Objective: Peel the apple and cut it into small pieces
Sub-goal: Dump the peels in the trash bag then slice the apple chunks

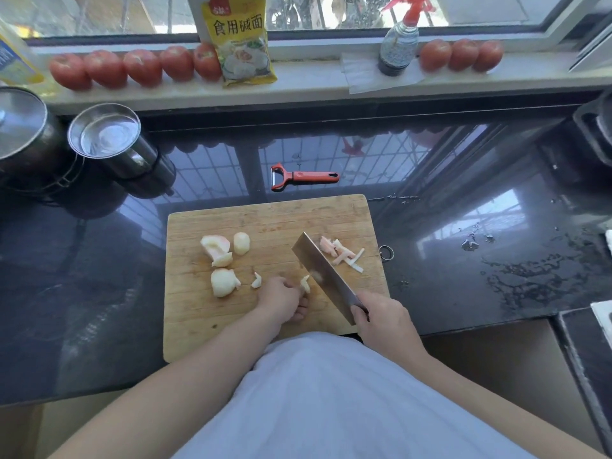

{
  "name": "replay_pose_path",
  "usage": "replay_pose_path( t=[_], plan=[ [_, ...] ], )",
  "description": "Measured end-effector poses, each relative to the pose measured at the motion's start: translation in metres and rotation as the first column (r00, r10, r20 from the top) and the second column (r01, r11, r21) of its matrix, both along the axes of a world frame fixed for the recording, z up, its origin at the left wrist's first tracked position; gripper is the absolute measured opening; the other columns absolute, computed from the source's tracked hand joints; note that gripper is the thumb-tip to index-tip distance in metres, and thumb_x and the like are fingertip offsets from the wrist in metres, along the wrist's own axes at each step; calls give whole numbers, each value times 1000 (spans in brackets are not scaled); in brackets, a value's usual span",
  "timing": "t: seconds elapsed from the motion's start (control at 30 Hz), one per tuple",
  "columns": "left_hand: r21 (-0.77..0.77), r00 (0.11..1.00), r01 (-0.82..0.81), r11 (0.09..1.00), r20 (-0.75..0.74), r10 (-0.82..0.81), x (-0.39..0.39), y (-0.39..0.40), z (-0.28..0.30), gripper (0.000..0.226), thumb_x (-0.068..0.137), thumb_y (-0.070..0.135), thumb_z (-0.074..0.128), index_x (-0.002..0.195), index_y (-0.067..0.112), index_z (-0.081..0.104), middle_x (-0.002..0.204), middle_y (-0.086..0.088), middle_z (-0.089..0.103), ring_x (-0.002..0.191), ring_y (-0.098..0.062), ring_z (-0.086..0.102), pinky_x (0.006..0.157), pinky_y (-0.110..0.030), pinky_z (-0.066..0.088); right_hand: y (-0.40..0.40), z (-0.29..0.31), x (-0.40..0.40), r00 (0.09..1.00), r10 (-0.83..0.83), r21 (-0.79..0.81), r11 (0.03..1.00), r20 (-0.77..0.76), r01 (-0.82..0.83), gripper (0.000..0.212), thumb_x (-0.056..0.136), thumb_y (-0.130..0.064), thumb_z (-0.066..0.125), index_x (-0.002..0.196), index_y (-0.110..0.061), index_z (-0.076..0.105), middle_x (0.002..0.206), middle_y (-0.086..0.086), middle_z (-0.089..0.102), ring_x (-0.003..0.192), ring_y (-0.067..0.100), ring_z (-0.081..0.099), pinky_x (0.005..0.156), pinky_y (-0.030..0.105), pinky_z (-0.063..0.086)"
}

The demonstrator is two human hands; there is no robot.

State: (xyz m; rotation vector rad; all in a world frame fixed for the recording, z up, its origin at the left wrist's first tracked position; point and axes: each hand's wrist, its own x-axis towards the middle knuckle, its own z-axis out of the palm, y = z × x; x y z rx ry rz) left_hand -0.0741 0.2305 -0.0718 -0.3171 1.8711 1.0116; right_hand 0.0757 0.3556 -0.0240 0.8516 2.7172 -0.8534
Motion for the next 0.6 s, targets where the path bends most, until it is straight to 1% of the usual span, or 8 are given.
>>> replay_pose_path(
  t=[0.07,0.13,0.2,0.27,0.37,0.47,0.53,0.6],
  plan=[
    [18,997,-4,1000,82,3,-2,3,4,13,104,14,56,109,3,62,85,-18,72,62,-26,64,58,-32,59,-2,4,-2,997,45,6,999,69,-46,15,97,-21,48,82,-17,44,73,-1,55,70,29,50,65,39,44],
    [28,989,-2,1000,151,-2,-3,8,6,16,104,18,54,116,8,61,91,-17,76,66,-24,68,64,-33,60,-4,7,-3,988,75,30,996,137,-80,12,99,-24,44,89,-19,43,80,5,61,73,33,53,68,42,48],
    [29,981,-18,999,195,12,-2,12,6,11,104,17,54,109,10,61,88,-15,77,67,-24,70,66,-32,60,-5,10,-5,979,87,65,993,186,-100,9,100,-26,41,97,-18,45,87,8,64,79,37,58,70,42,51],
    [52,972,-57,997,230,44,0,14,5,11,102,16,57,101,8,63,85,-14,78,69,-24,72,68,-33,61,-5,13,-5,968,103,103,986,229,-129,9,101,-24,39,102,-17,45,88,10,64,80,39,60,67,41,50],
    [77,961,-88,993,268,65,-1,10,-1,20,100,18,58,106,2,68,84,-12,79,72,-24,76,72,-34,62,-5,16,-4,958,146,140,973,247,-184,3,98,-18,41,100,-18,42,82,7,63,77,37,60,60,38,47],
    [74,972,-86,994,223,68,0,10,-3,19,100,19,58,102,2,67,79,-11,78,68,-24,74,62,-31,60,-5,18,-2,940,200,144,958,278,-247,7,96,-17,42,103,-19,43,83,6,64,73,35,60,60,38,49],
    [67,982,-73,995,177,60,2,12,-3,17,100,17,58,105,1,65,77,-12,77,65,-24,73,56,-29,57,-6,21,-1,929,209,122,959,305,-256,8,94,-16,42,101,-20,40,82,4,60,70,33,53,58,36,42],
    [56,986,-63,996,161,54,3,16,-3,17,100,15,57,105,2,66,78,-13,77,62,-24,73,56,-30,57,-7,23,-2,907,219,88,960,360,-267,11,90,-15,42,97,-19,36,81,5,55,70,31,46,60,36,38]
  ],
)
